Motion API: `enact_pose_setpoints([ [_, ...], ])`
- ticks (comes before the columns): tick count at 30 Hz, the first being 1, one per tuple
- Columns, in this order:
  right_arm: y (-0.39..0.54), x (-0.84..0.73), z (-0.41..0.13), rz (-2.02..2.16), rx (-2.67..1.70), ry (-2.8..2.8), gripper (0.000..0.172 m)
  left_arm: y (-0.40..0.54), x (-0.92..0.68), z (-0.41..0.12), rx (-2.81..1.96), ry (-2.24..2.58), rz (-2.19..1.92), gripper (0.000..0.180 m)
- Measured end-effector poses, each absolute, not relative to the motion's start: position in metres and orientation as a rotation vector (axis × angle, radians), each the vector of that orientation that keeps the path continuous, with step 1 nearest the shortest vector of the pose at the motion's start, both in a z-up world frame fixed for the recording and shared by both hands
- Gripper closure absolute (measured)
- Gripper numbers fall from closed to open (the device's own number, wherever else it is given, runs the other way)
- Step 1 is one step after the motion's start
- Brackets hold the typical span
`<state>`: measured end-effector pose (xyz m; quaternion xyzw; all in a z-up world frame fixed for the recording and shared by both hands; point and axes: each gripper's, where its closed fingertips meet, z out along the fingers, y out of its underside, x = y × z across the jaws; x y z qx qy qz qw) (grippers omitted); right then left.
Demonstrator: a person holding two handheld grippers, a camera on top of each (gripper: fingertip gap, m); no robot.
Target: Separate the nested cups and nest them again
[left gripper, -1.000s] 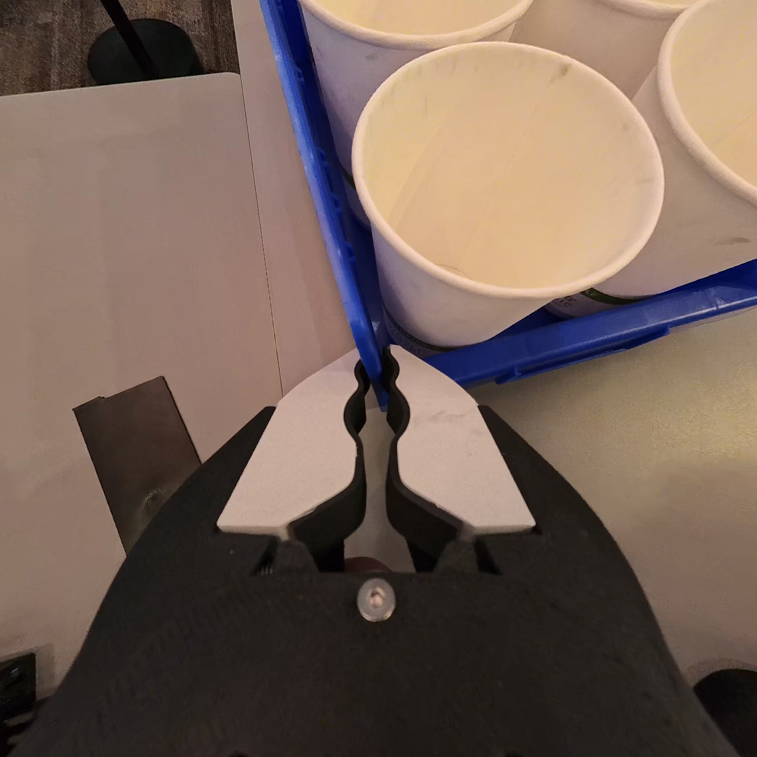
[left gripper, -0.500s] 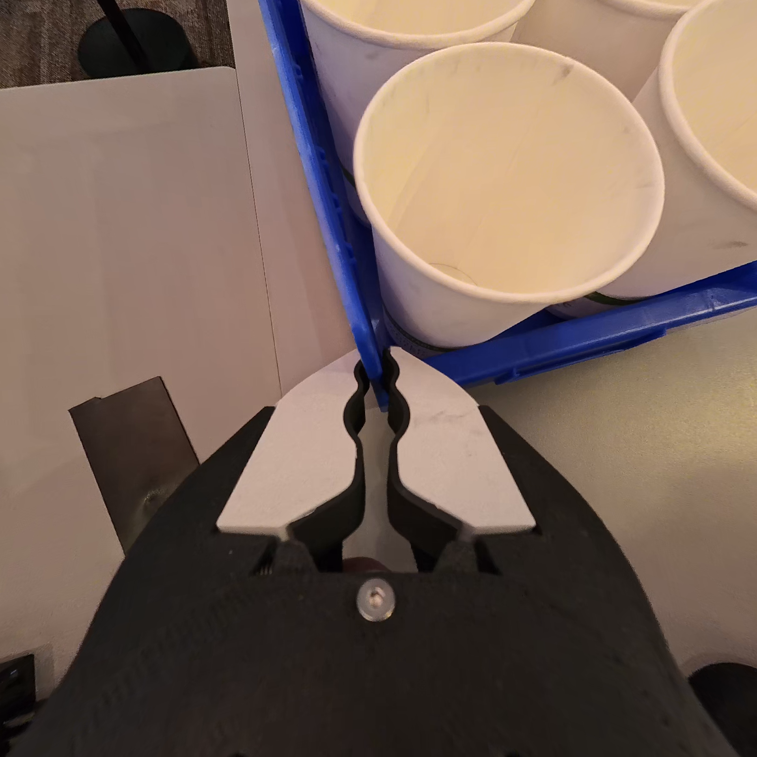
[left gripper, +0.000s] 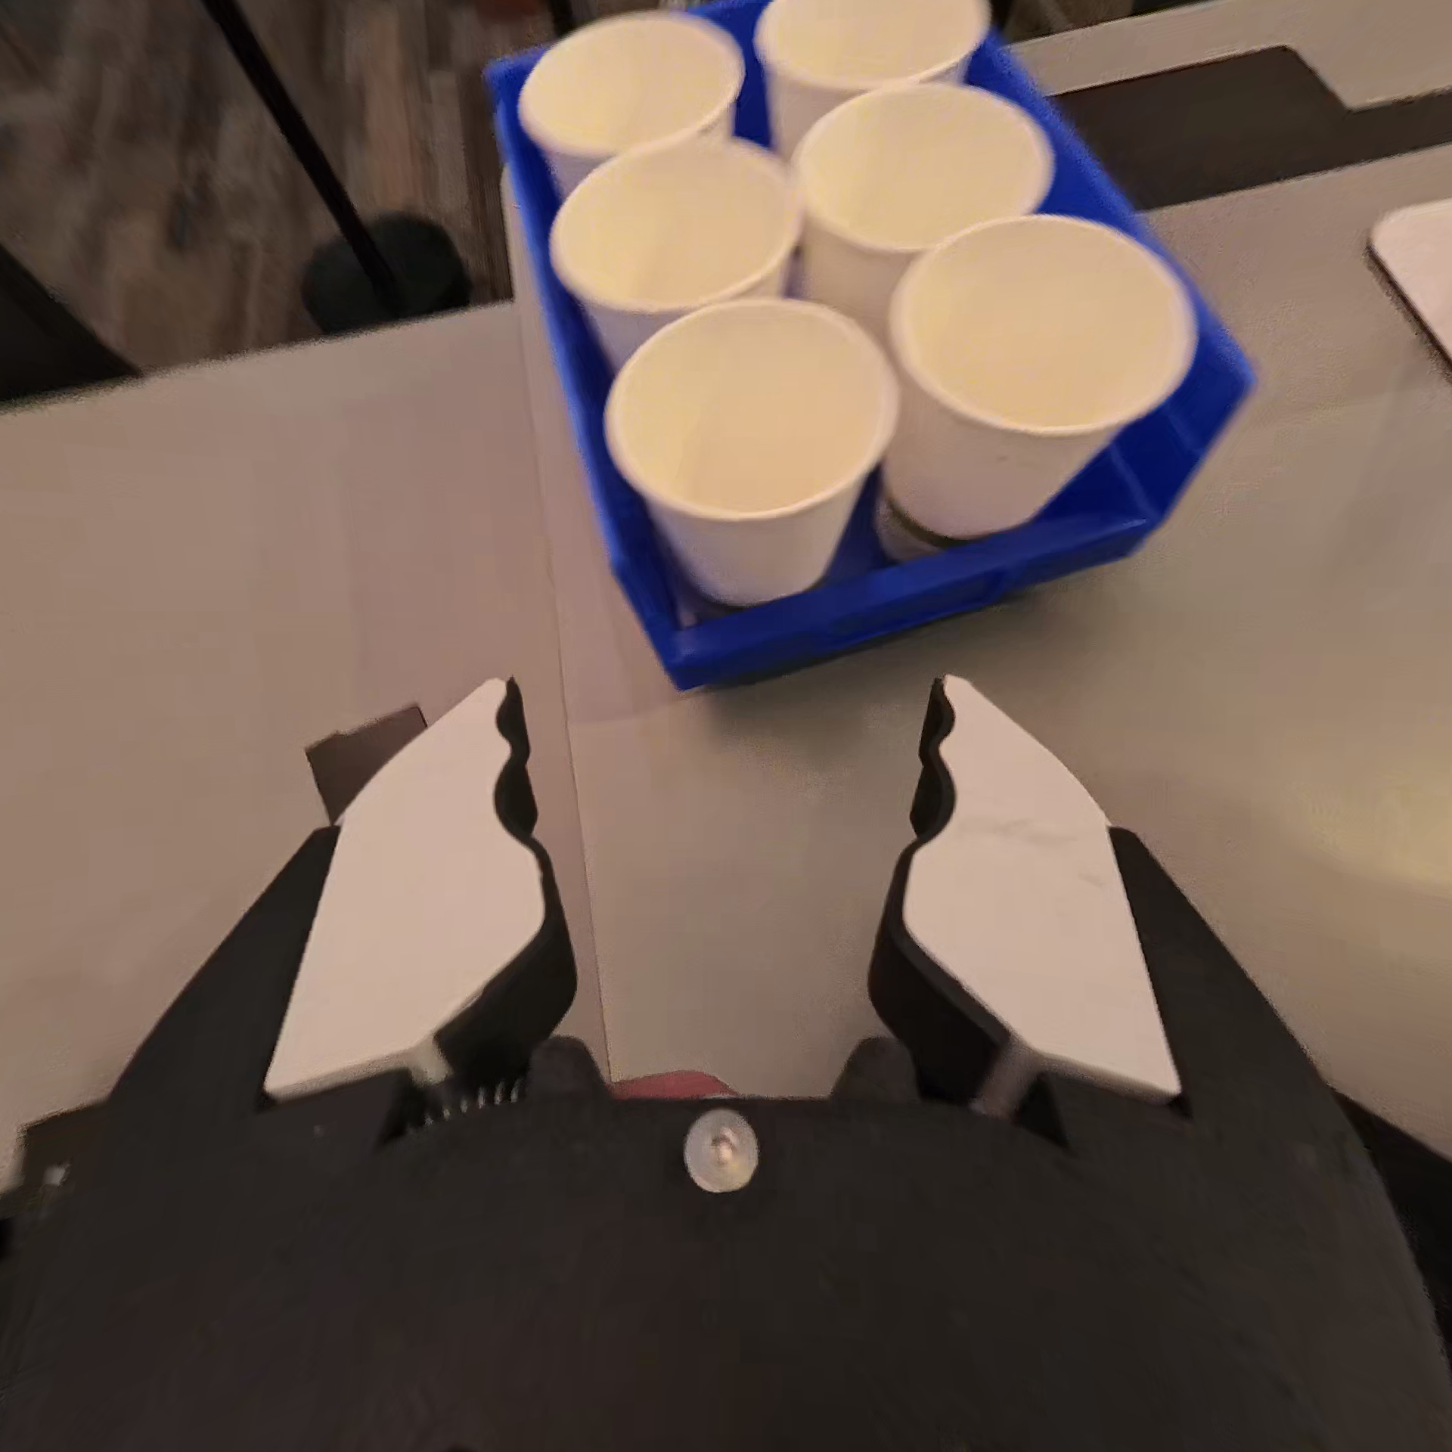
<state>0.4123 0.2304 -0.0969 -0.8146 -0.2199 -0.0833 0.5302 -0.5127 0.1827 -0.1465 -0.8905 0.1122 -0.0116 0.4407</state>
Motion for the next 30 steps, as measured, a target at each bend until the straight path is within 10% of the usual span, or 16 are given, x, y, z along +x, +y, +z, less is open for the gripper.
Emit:
enact_pose_setpoints([
  [30,0.283,0.085,-0.259,0.148,-1.894,-1.288,0.081,0.293,-0.119,-0.267,-2.137,1.018,-0.133,0.078],
])
